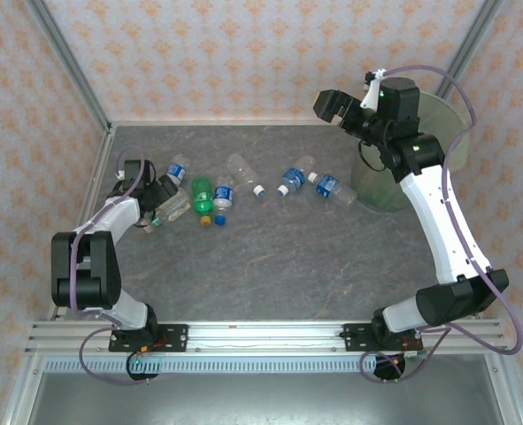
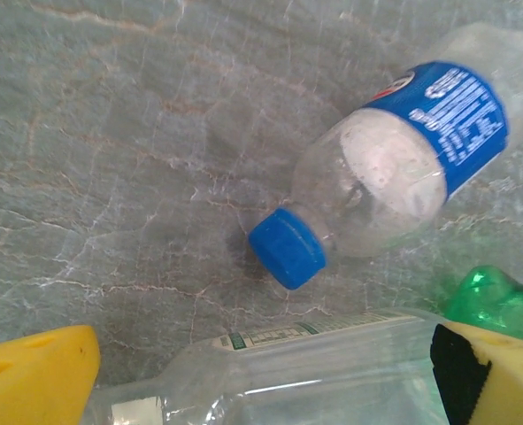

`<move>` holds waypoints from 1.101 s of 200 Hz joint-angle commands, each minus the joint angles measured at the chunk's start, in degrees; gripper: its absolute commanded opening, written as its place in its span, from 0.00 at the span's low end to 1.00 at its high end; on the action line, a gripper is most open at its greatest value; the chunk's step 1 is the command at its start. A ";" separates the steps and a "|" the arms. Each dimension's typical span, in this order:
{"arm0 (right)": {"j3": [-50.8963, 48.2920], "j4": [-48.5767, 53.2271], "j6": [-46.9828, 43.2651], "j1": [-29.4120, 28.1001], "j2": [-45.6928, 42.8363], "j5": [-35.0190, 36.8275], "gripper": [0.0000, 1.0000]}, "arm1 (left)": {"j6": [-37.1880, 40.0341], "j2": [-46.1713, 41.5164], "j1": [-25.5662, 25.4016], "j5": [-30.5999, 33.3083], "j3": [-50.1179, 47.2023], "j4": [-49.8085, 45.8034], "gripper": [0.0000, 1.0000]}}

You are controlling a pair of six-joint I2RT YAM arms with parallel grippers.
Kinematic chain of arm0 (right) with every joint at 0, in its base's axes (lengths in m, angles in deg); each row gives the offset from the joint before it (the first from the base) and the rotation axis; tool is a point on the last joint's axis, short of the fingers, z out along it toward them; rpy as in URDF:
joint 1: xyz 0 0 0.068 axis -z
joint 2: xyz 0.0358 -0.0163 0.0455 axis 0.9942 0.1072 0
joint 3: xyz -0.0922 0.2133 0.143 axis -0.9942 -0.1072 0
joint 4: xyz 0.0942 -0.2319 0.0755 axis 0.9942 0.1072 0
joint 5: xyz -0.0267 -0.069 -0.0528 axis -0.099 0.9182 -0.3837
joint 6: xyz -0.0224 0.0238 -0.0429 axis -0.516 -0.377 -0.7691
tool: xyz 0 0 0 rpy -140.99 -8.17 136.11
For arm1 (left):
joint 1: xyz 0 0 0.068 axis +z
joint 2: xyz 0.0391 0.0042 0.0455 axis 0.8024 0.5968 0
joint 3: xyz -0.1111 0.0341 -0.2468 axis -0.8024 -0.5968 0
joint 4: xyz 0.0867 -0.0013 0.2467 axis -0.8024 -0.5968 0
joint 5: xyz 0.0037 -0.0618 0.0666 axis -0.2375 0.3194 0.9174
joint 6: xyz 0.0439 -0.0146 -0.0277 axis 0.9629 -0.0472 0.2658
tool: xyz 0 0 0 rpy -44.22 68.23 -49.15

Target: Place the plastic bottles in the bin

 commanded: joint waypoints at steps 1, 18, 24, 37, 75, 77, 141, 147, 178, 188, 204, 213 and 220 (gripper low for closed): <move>-0.08 0.75 -1.32 -0.20 -1.62 -0.13 1.00 | 0.39 1.15 1.14 -6.07 -0.41 3.05 0.98; -0.17 0.86 -1.33 -0.24 -1.86 -0.06 1.00 | 0.18 1.60 1.21 -9.24 -1.26 3.75 0.96; -0.33 0.86 -1.27 -0.21 -1.92 -0.04 1.00 | 0.11 1.53 1.21 -10.02 -1.66 3.92 0.96; -0.43 0.77 -1.10 -0.24 -1.90 -0.21 1.00 | -0.44 0.60 1.21 -11.32 -2.79 4.39 0.96; -1.64 -0.76 0.13 -0.31 -1.51 -2.20 1.00 | -0.97 -2.71 1.12 -14.14 -5.22 4.04 0.96; -1.66 -0.80 0.17 -0.28 -1.42 -2.24 1.00 | -1.01 -2.77 1.12 -14.41 -5.37 4.01 0.96; -1.66 -3.10 1.54 -2.81 2.00 -4.27 1.00 | -6.46 -11.28 -1.94 -16.27 -13.32 5.53 0.95; -1.55 -3.10 1.53 -3.16 2.43 -4.23 1.00 | -6.56 -12.10 -2.64 -15.46 -14.29 5.77 0.95; -1.57 -3.49 1.46 -4.55 3.28 -3.91 1.00 | -5.45 -15.06 -5.34 -10.02 -16.23 3.03 0.95; -1.57 -3.58 1.58 -4.57 3.34 -3.94 1.00 | -5.05 -15.58 -6.19 -8.28 -16.59 2.02 0.92; -1.76 -3.63 1.81 -4.70 3.42 -4.21 1.00 | -4.14 -15.55 -7.44 -6.55 -17.24 1.12 0.89; -1.76 -3.63 1.97 -4.79 3.38 -4.25 1.00 | -3.92 -15.24 -8.23 -5.51 -17.40 0.73 0.87; -1.93 -3.61 1.94 -4.81 3.18 -4.21 1.00 | -3.93 -14.93 -8.84 -4.86 -17.38 0.48 0.84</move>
